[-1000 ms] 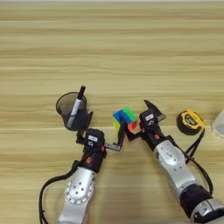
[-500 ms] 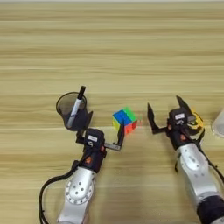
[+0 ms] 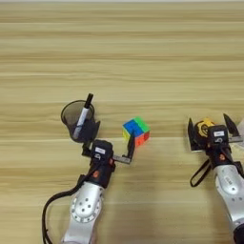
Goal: Move the objects on the table
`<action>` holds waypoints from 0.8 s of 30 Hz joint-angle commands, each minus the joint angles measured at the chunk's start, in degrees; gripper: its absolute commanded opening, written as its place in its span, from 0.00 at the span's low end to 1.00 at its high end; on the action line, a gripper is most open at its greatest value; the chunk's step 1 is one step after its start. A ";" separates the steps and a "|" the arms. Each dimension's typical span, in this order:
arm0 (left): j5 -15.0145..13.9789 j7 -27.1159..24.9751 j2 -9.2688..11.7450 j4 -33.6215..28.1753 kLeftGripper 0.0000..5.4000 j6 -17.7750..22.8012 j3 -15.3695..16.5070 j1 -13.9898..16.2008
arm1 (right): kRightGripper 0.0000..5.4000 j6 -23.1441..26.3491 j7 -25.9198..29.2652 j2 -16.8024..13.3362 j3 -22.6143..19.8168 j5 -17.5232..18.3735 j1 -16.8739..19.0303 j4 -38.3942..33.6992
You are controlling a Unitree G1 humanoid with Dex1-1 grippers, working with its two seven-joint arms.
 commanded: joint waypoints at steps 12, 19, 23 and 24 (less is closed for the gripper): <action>0.28 1.04 -0.64 -0.40 1.00 -0.02 0.28 0.30 | 1.00 -1.79 3.19 -0.62 -2.88 4.53 -5.68 13.88; 0.51 1.33 -0.60 -0.42 1.00 -0.23 0.29 0.32 | 1.00 -1.67 4.47 -0.90 -3.93 5.42 -8.36 20.12; 0.52 1.38 -0.59 -0.42 1.00 -0.29 0.32 0.30 | 1.00 -2.08 4.81 -1.08 -4.23 5.55 -9.99 22.95; 0.50 1.36 -0.57 -0.38 1.00 -0.30 0.34 0.27 | 1.00 -2.13 4.94 -1.10 -4.37 5.69 -10.41 23.59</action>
